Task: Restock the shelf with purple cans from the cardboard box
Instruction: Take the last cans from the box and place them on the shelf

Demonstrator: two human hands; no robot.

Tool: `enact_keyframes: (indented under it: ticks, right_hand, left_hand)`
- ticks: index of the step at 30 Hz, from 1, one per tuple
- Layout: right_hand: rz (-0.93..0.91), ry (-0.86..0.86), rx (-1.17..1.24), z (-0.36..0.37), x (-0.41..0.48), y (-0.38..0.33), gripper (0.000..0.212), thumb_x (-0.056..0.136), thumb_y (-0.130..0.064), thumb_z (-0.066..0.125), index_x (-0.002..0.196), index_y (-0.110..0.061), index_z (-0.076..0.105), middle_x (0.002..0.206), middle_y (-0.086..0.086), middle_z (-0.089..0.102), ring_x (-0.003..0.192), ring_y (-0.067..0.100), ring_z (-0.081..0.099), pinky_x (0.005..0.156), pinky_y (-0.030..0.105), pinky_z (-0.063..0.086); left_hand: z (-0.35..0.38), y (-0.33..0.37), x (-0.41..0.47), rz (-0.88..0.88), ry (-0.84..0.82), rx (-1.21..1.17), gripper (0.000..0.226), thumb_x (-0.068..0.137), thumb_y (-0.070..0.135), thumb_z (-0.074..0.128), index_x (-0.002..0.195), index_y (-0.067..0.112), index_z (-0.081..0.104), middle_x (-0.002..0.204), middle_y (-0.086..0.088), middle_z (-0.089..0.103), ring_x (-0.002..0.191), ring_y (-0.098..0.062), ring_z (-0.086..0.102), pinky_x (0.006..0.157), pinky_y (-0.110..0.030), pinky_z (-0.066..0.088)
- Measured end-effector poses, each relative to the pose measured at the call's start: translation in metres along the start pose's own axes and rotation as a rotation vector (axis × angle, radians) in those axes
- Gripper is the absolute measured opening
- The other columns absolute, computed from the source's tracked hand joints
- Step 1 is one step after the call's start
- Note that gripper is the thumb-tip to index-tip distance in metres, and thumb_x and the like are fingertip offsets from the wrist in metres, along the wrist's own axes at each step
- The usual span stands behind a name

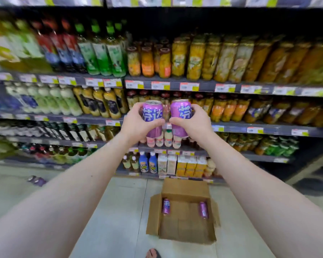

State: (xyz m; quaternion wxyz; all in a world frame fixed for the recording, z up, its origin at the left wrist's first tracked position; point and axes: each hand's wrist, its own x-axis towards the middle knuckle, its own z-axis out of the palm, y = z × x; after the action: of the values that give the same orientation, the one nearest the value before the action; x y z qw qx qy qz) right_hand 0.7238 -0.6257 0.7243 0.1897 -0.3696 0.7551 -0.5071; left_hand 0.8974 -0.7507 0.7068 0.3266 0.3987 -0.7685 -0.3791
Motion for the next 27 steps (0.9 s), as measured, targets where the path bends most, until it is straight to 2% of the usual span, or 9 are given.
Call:
enact_keyframes:
  ticks: [5,8,9,11,15,19,21,24,27]
  right_hand:
    - [-0.161,-0.021,0.045,-0.023,-0.048,-0.100,0.059,0.058,-0.055,0.089,0.106,-0.035,0.061,0.092,-0.021,0.067,0.080,-0.005,0.064,0.065,0.019,0.050]
    - [-0.247,-0.057,0.068,-0.030,-0.072,-0.154,0.068,0.056,-0.059,0.088,0.114,-0.032,0.063,0.095,-0.017,0.070,0.082,-0.002,0.067,0.065,0.021,0.055]
    - [-0.275,-0.058,0.069,-0.031,-0.080,-0.170,0.069,0.055,-0.060,0.088,0.114,-0.033,0.063,0.094,-0.017,0.070,0.080,-0.003,0.067,0.061,0.017,0.053]
    - [-0.323,-0.065,0.073,-0.030,-0.095,-0.202,0.063,0.059,-0.056,0.089,0.112,-0.035,0.061,0.094,-0.018,0.068,0.076,-0.007,0.066,0.054,0.011,0.049]
    - [-0.366,-0.085,0.088,-0.019,-0.108,-0.252,0.063,0.063,-0.051,0.090,0.115,-0.032,0.060,0.098,-0.014,0.068,0.085,0.003,0.067,0.066,0.024,0.057]
    - [-0.394,-0.126,0.129,0.001,-0.113,-0.300,0.061,0.064,-0.047,0.092,0.113,-0.032,0.058,0.097,-0.012,0.068,0.085,0.005,0.069,0.070,0.028,0.059]
    - [-0.396,-0.145,0.150,0.015,-0.111,-0.318,0.064,0.063,-0.045,0.093,0.115,-0.029,0.059,0.098,-0.011,0.069,0.086,0.006,0.069,0.073,0.030,0.060]
    - [-0.408,-0.146,0.159,0.044,-0.103,-0.345,0.071,0.065,-0.040,0.094,0.123,-0.022,0.058,0.103,-0.007,0.069,0.091,0.010,0.069,0.077,0.032,0.060]
    - [-0.402,-0.137,0.152,0.083,-0.090,-0.371,0.072,0.066,-0.039,0.094,0.125,-0.022,0.054,0.108,-0.004,0.068,0.092,0.012,0.069,0.081,0.036,0.061]
  left_hand:
    - [-0.089,0.078,-0.034,0.089,0.090,0.079,0.084,0.061,0.063,0.091,0.131,0.030,0.057,0.105,0.020,0.068,0.091,0.009,0.064,0.071,-0.010,0.045]
    - [-0.137,0.115,-0.052,0.133,0.166,0.049,0.082,0.059,0.066,0.090,0.128,0.033,0.058,0.101,0.023,0.068,0.086,0.014,0.064,0.066,-0.007,0.047]
    - [-0.152,0.126,-0.058,0.144,0.191,0.037,0.081,0.057,0.068,0.089,0.125,0.035,0.059,0.099,0.023,0.069,0.085,0.017,0.063,0.068,-0.011,0.049]
    - [-0.182,0.142,-0.071,0.163,0.242,0.031,0.081,0.056,0.070,0.088,0.123,0.036,0.059,0.100,0.022,0.070,0.084,0.013,0.065,0.071,-0.018,0.053]
    - [-0.231,0.162,-0.085,0.177,0.283,0.026,0.076,0.057,0.066,0.089,0.120,0.038,0.057,0.101,0.019,0.070,0.087,0.006,0.068,0.071,-0.021,0.058]
    - [-0.284,0.169,-0.089,0.173,0.320,0.024,0.078,0.058,0.062,0.092,0.122,0.032,0.059,0.104,0.014,0.071,0.091,-0.001,0.071,0.072,-0.024,0.060]
    - [-0.309,0.167,-0.085,0.159,0.343,0.024,0.075,0.059,0.063,0.092,0.120,0.033,0.059,0.103,0.015,0.071,0.087,0.001,0.070,0.068,-0.021,0.057]
    - [-0.346,0.159,-0.072,0.156,0.397,0.043,0.071,0.062,0.062,0.091,0.115,0.037,0.051,0.096,0.026,0.062,0.077,0.015,0.061,0.055,-0.007,0.045]
    - [-0.381,0.146,-0.048,0.200,0.429,0.074,0.085,0.063,0.062,0.091,0.132,0.031,0.052,0.095,0.032,0.051,0.075,0.021,0.054,0.052,-0.005,0.041]
